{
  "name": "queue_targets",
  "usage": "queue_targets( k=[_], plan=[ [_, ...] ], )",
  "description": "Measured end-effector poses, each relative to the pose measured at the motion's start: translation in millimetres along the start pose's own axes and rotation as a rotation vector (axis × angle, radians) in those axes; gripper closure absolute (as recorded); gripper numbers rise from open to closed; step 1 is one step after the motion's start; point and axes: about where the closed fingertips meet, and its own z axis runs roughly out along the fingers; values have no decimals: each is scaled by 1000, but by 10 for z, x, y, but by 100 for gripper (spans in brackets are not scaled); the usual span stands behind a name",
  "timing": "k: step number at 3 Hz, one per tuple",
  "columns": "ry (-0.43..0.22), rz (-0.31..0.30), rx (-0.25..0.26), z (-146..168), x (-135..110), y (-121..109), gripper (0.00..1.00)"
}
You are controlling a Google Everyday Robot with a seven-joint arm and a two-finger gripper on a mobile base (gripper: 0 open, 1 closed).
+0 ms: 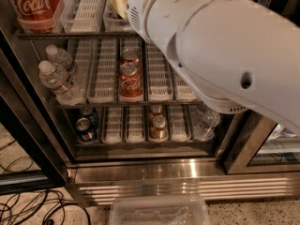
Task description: Pick redbull can from top shelf of fridge
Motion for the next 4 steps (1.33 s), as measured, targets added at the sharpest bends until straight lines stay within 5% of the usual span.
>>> queue_targets(
  k=[1,3,4],
  plan=[
    [-9,22,-64,-19,-125,7,100],
    [61,36,-243,-143,45,207,100],
    [55,38,-252,-157,-2,252,100]
  ],
)
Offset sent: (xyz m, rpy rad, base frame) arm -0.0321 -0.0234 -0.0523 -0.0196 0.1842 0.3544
